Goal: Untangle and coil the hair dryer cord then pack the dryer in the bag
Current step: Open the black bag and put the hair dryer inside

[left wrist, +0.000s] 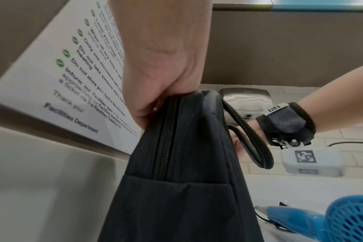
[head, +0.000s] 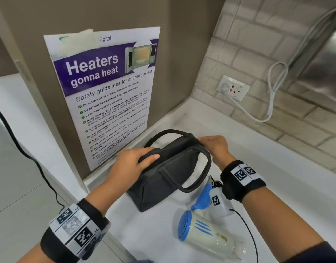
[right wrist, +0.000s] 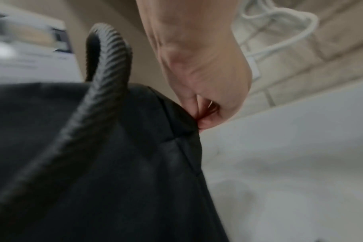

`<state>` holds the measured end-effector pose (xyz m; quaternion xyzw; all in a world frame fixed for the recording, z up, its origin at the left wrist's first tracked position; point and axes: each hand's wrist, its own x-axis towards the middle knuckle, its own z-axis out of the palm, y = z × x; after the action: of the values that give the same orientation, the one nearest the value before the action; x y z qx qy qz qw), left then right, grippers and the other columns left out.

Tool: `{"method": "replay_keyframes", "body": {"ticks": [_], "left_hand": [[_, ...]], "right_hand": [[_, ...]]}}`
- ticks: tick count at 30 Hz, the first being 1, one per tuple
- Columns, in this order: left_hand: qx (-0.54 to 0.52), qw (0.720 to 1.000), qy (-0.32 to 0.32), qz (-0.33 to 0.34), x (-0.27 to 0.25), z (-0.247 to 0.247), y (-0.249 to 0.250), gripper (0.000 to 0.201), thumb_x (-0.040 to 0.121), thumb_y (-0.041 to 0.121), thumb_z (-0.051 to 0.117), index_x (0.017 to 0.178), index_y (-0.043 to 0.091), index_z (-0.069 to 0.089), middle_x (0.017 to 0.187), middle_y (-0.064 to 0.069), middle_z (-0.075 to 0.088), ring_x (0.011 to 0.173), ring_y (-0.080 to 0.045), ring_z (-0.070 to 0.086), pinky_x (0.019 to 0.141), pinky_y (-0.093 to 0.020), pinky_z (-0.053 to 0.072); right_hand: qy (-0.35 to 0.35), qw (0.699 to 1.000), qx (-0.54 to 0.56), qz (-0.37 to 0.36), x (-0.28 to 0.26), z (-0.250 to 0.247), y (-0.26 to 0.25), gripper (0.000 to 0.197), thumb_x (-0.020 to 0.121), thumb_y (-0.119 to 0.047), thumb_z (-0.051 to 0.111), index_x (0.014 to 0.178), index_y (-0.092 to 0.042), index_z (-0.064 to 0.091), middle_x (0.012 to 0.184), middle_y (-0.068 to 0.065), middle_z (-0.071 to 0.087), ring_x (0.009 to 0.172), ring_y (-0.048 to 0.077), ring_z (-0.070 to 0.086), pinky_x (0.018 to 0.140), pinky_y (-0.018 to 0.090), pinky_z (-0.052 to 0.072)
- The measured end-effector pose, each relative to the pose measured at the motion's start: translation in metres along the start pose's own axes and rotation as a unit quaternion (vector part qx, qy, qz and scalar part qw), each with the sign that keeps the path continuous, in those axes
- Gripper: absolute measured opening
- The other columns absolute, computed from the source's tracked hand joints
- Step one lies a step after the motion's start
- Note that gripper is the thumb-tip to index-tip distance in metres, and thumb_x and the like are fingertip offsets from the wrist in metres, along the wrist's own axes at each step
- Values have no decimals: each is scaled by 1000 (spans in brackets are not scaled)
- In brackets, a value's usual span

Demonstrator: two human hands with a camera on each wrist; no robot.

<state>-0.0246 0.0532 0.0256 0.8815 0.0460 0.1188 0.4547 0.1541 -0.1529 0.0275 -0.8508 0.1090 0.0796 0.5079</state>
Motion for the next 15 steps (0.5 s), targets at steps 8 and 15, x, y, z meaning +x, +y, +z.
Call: {"method": "replay_keyframes", "body": {"ticks": [8,15], "left_hand": [[21,1000,4,8,-2,0,-2,34,90,42,52,117,26,65,96,10,73,87,-5,66,83,-17,50],[94,994,-42,35,2,0,-7,31,92,41,50,116,30,65,92,4,75,84,-11,67,83,-28,53]], "right_hand": [[-36,999,4,38,4,-14,3,12,74,0,74,86,-3,73,96,12,71,84,21,66,79,29,53],[20,979,-85,-185,-22,-15,-20,24,76,-2,58,84,-20,71,75,3,70,68,15,63,71,26,51]]}}
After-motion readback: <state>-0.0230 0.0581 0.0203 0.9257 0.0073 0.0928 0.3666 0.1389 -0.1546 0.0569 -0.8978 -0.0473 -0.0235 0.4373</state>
